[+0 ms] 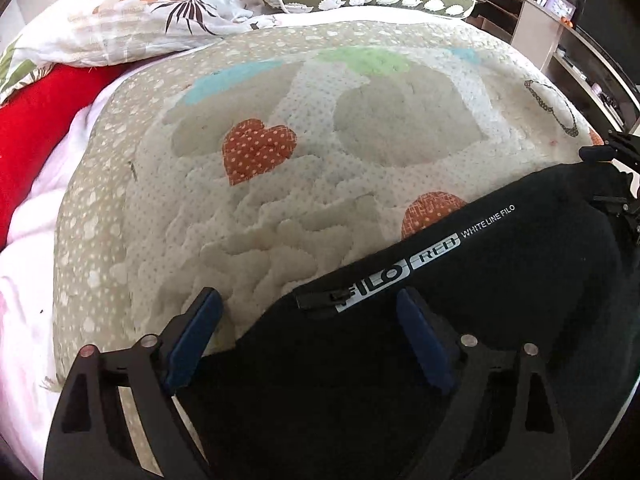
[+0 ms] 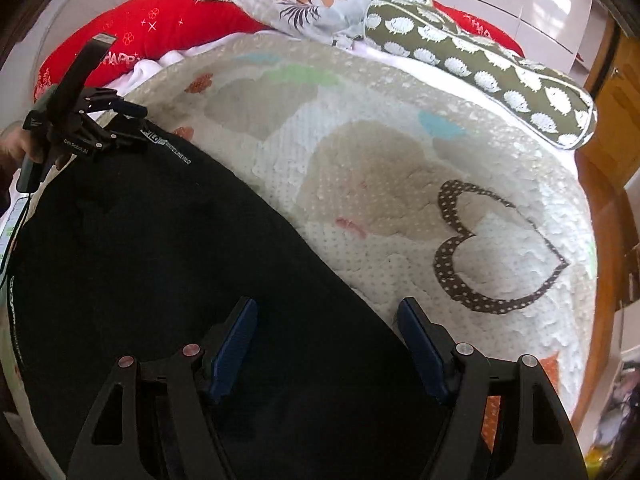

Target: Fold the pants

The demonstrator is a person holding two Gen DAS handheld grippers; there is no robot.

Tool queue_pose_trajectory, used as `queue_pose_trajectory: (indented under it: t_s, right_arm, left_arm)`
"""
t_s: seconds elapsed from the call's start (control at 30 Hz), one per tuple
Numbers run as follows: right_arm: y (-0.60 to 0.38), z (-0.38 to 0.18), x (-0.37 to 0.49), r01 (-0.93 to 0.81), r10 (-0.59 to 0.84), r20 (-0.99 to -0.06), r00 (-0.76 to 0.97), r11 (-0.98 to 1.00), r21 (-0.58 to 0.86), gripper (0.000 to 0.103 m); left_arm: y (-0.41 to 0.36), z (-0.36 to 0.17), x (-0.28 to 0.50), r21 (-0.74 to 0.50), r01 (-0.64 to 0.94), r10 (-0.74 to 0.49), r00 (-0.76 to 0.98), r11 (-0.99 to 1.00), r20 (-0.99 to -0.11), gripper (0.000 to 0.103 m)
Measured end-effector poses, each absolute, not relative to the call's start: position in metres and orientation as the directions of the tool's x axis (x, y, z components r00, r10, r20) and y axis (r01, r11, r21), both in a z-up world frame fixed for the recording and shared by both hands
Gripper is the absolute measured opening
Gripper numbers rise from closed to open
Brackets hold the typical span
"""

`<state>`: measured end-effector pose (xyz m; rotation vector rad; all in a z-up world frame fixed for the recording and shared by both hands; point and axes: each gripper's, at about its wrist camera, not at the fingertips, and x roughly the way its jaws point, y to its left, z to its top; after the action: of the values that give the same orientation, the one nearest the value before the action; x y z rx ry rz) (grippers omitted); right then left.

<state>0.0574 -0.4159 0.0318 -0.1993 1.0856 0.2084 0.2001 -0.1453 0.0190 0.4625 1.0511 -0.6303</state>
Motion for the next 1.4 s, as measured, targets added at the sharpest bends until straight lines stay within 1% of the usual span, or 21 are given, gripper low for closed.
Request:
queue_pose_trajectory:
  t_s: [0.03,0.07,0.1,0.13,0.17,0.23,0.33,0.43,0.53,0.63,0.73,0.8,0.87,0.9,0.97,1.03,1.1,1.13,1.27,1.33,1.4]
  right_arm:
    - [-0.415,0.031,0.057,-0.268,0.080,-0.887,0.454,0.962,-0.050,0.058]
    - [-0.413,0.032,0.056,-0.273,0.088,-0.882,0.463,0.961,-0.048,0.031]
    - [-0.411,0.033,0.056,-0.275,0.080,-0.879,0.470,0.960,-0.060,0.011]
    - [-0.408,0.035,0.055,-0.277,0.062,-0.874,0.482,0.957,-0.085,0.007]
    - [-0.405,0.038,0.053,-0.280,0.054,-0.870,0.491,0.955,-0.098,0.005]
    - [-0.399,0.049,0.048,-0.272,0.020,-0.848,0.530,0.951,-0.148,0.004]
    - [-0.395,0.079,0.036,-0.246,0.005,-0.791,0.611,0.952,-0.183,0.004]
    - [-0.385,0.115,0.010,-0.244,0.022,-0.729,0.684,0.949,-0.201,0.004]
    - [-0.369,0.149,-0.036,-0.262,0.062,-0.657,0.752,0.942,-0.210,0.004]
    - [-0.347,0.162,-0.093,-0.301,0.100,-0.621,0.778,0.926,-0.227,0.005]
    - [-0.329,0.150,-0.146,-0.345,0.130,-0.639,0.758,0.912,-0.224,0.004]
    - [-0.318,0.132,-0.170,-0.362,0.139,-0.675,0.725,0.910,-0.201,0.004]
    - [-0.313,0.113,-0.187,-0.362,0.139,-0.705,0.695,0.915,-0.176,0.004]
    - [-0.311,0.098,-0.195,-0.358,0.155,-0.726,0.670,0.924,-0.134,0.004]
    - [-0.309,0.075,-0.204,-0.346,0.160,-0.759,0.631,0.934,-0.090,0.005]
    - [-0.307,0.064,-0.208,-0.332,0.150,-0.766,0.625,0.939,-0.087,0.005]
    - [-0.306,0.065,-0.211,-0.320,0.156,-0.762,0.628,0.945,-0.070,0.004]
    - [-0.306,0.069,-0.214,-0.316,0.162,-0.756,0.634,0.947,-0.062,0.004]
    - [-0.307,0.072,-0.222,-0.304,0.177,-0.757,0.630,0.952,-0.031,0.004]
    - [-0.310,0.059,-0.221,-0.277,0.154,-0.777,0.611,0.960,-0.027,0.008]
    - [-0.314,0.050,-0.220,-0.251,0.152,-0.817,0.556,0.968,0.009,0.011]
  left_arm:
    - [-0.145,0.020,0.199,0.053,0.673,-0.257,0.353,0.738,-0.900,0.088]
    - [-0.144,0.021,0.197,0.041,0.672,-0.268,0.349,0.739,-0.898,0.076]
    - [-0.142,0.023,0.197,0.001,0.677,-0.306,0.334,0.736,-0.891,0.066]
    - [-0.142,0.026,0.194,-0.010,0.678,-0.324,0.339,0.735,-0.883,0.045]
    - [-0.142,0.029,0.190,0.007,0.673,-0.319,0.360,0.740,-0.877,0.040]
    - [-0.140,0.036,0.185,0.064,0.644,-0.279,0.417,0.763,-0.865,0.025]
    - [-0.127,0.058,0.175,0.026,0.624,-0.324,0.440,0.781,-0.838,0.024]
    - [-0.109,0.091,0.156,-0.005,0.603,-0.373,0.486,0.797,-0.790,0.023]
    - [-0.086,0.120,0.120,-0.043,0.574,-0.401,0.515,0.818,-0.758,0.023]
    - [-0.059,0.140,0.078,-0.113,0.538,-0.429,0.509,0.835,-0.746,0.023]
    - [-0.035,0.143,0.036,-0.177,0.501,-0.456,0.515,0.847,-0.726,0.022]
    - [-0.025,0.136,0.010,-0.212,0.479,-0.468,0.514,0.852,-0.719,0.019]
    - [-0.020,0.117,-0.016,-0.203,0.453,-0.441,0.514,0.868,-0.736,0.018]
    - [-0.019,0.102,-0.027,-0.191,0.437,-0.418,0.514,0.879,-0.749,0.018]
    - [-0.017,0.079,-0.038,-0.217,0.421,-0.416,0.467,0.881,-0.781,0.014]
    - [-0.011,0.065,-0.047,-0.236,0.395,-0.410,0.446,0.888,-0.796,0.013]
    - [-0.007,0.059,-0.052,-0.244,0.375,-0.402,0.438,0.895,-0.804,0.003]
    - [-0.004,0.061,-0.056,-0.251,0.372,-0.408,0.442,0.894,-0.799,0.001]
    - [0.004,0.062,-0.070,-0.270,0.367,-0.423,0.445,0.890,-0.790,0.001]
    - [0.004,0.056,-0.070,-0.260,0.345,-0.400,0.440,0.902,-0.804,0.001]
    - [0.006,0.057,-0.075,-0.275,0.345,-0.413,0.436,0.897,-0.800,0.002]
